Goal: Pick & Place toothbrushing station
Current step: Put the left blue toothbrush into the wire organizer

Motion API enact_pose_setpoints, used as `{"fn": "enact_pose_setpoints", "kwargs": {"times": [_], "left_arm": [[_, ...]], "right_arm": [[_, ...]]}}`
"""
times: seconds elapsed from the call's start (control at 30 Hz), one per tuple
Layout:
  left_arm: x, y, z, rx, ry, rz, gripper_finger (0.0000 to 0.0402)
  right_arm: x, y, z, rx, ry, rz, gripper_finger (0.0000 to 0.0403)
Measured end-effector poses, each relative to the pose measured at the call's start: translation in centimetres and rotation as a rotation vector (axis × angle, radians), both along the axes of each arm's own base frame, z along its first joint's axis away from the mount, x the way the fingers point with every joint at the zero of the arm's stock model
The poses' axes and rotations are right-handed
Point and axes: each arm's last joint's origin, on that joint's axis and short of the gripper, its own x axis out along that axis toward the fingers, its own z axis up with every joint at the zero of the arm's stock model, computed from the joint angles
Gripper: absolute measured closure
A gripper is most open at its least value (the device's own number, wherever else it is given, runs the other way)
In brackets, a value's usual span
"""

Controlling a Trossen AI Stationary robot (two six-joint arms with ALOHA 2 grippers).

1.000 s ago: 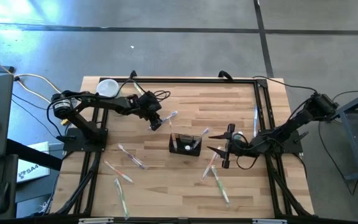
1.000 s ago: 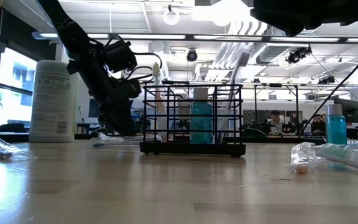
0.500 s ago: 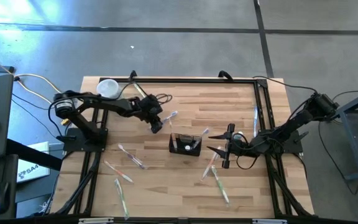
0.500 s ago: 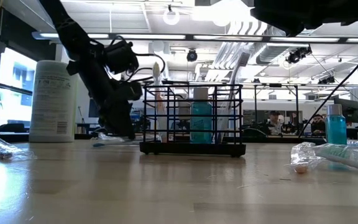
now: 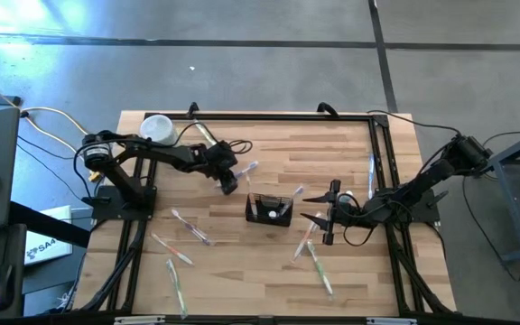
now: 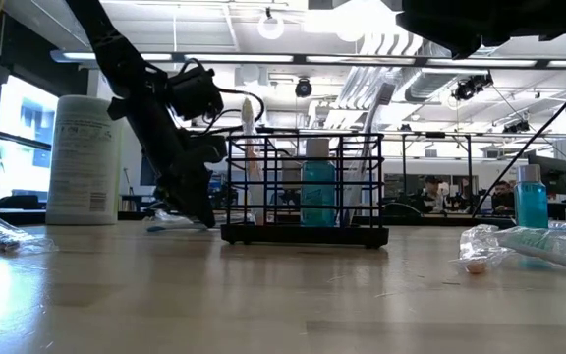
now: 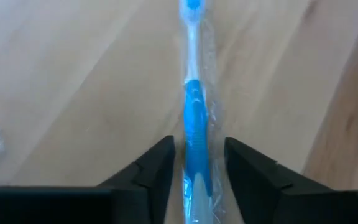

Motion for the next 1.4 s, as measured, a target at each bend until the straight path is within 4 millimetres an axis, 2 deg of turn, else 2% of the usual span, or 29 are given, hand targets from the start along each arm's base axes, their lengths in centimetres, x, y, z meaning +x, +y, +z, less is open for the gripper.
{"fn": "enact_pose_setpoints", "kwargs": {"times": [0.2,0.43,0.6,0.9,1.03,1.27,1.4], "left_arm": [[-0.1,0.0,-0.7,-0.063,0.025,0.089,0.0379],[0.0,0.0,-1.3,-0.094,0.036,0.14,0.0395],[-0.4,-0.1,-0.4,-0.088,0.024,0.146,0.0398],[-3.3,-0.8,4.0,-0.002,0.044,0.213,0.0399],[-4.7,-1.4,6.9,0.03,-0.041,0.233,0.0399],[-7.8,-3.6,11.6,0.131,-0.203,0.259,0.04],[-9.4,-5.4,14.3,0.139,-0.382,0.216,0.04]], "right_arm": [[0.0,0.0,0.0,0.0,0.0,0.0,0.0229],[0.0,0.0,-0.1,-0.004,0.007,0.002,0.0229],[0.0,0.0,-0.1,-0.004,0.008,0.006,0.0229],[0.0,0.1,-0.1,-0.004,0.008,0.011,0.0229],[0.0,0.1,-0.1,-0.004,0.007,0.011,0.0229],[0.0,0.1,-0.1,-0.004,0.007,0.012,0.0229],[0.0,0.1,-0.1,-0.004,0.007,0.012,0.0229]]}}
